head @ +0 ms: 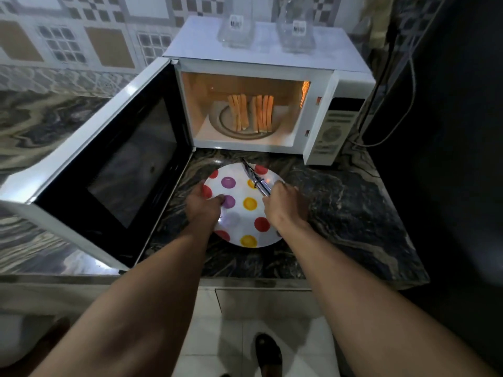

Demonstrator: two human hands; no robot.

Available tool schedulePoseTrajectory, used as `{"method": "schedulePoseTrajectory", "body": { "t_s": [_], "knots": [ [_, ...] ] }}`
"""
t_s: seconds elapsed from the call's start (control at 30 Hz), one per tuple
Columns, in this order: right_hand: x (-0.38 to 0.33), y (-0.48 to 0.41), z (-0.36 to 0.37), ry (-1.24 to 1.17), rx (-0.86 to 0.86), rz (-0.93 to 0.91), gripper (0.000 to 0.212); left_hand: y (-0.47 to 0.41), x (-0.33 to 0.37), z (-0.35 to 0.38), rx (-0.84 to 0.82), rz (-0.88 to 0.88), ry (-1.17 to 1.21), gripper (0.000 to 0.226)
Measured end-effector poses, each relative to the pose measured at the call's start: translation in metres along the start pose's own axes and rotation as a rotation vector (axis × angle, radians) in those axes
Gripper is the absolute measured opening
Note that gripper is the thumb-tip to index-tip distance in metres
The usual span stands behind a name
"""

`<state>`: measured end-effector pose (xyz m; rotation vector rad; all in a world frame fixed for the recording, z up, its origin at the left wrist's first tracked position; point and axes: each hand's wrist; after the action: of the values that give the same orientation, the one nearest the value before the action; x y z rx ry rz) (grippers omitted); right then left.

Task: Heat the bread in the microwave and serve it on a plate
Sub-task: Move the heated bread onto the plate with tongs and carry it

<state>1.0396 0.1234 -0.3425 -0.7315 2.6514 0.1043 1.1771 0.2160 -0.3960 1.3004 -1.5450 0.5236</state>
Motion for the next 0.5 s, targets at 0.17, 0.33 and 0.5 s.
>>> {"method": "schedulePoseTrajectory", "body": {
  "t_s": [0.17,0.33,0.5],
  "knots": [
    [0.001,-0.003,0.0,-0.009,-0.02,-0.008,0.022,0.0,0.002,-0.004,-0.018,0.099,-0.344,0.057],
    [0.002,-0.004,0.005,-0.034,-0.023,-0.023,0.022,-0.003,-0.01,0.003,0.015,0.121,-0.531,0.065],
    [0.004,-0.003,0.008,-0.12,-0.046,0.0,0.021,0.006,0.001,0.005,0.074,0.1,-0.843,0.068]
  ]
}}
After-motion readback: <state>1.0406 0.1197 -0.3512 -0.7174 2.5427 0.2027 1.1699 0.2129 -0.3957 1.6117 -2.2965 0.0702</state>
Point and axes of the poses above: each hand's wrist, its own y-axis away from the middle knuckle, its own z-axis out of the palm, x = y × z, and after that the axes turned 7 degrees about -y, right-handed
